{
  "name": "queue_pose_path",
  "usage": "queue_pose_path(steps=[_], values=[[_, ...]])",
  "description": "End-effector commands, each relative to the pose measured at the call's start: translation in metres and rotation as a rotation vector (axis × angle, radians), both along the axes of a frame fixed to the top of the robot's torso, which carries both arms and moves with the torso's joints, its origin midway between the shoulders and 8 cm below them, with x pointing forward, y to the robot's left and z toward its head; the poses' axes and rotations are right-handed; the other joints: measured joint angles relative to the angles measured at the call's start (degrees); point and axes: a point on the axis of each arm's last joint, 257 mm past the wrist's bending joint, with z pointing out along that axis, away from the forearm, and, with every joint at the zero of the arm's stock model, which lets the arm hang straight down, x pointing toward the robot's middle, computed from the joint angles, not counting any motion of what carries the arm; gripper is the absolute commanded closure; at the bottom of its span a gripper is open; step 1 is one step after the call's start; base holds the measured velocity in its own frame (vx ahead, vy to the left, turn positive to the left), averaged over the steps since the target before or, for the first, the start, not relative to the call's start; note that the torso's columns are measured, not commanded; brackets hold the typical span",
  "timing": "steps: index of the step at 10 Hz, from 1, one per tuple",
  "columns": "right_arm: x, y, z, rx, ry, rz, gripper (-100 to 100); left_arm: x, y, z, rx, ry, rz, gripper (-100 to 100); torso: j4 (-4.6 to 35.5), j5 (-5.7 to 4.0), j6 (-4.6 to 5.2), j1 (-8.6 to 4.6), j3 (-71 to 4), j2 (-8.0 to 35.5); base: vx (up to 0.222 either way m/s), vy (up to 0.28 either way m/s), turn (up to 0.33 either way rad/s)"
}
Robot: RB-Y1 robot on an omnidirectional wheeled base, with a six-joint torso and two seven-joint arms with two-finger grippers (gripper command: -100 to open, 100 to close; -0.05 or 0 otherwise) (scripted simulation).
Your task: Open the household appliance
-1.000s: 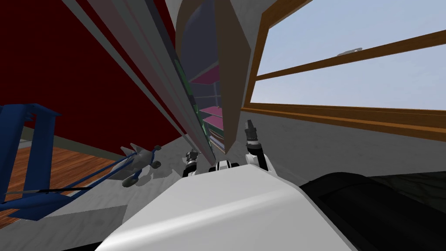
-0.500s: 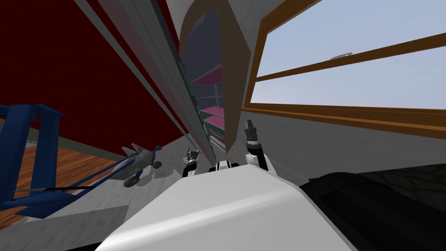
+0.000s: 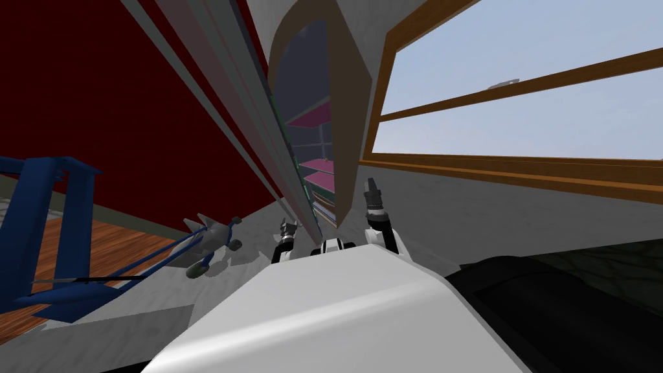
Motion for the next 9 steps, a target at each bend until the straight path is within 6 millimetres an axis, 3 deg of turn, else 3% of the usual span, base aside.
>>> queue_pose_path(steps=[1,9], values=[[0.0,0.0,0.0,0.0,0.0,0.0,0,0.005,-0.006,-0.008,-0.011,0.039,-0.02,-100,0.1,-0.07,-0.05,-0.1,0.1,0.1,0.005,0.028,-0.017],[0.0,0.0,0.0,0.0,0.0,0.0,0,0.017,-0.024,-0.027,-0.031,0.144,-0.08,-100,0.2,-0.13,-0.1,-0.16,0.2,0.4,-0.006,0.03,-0.009]])
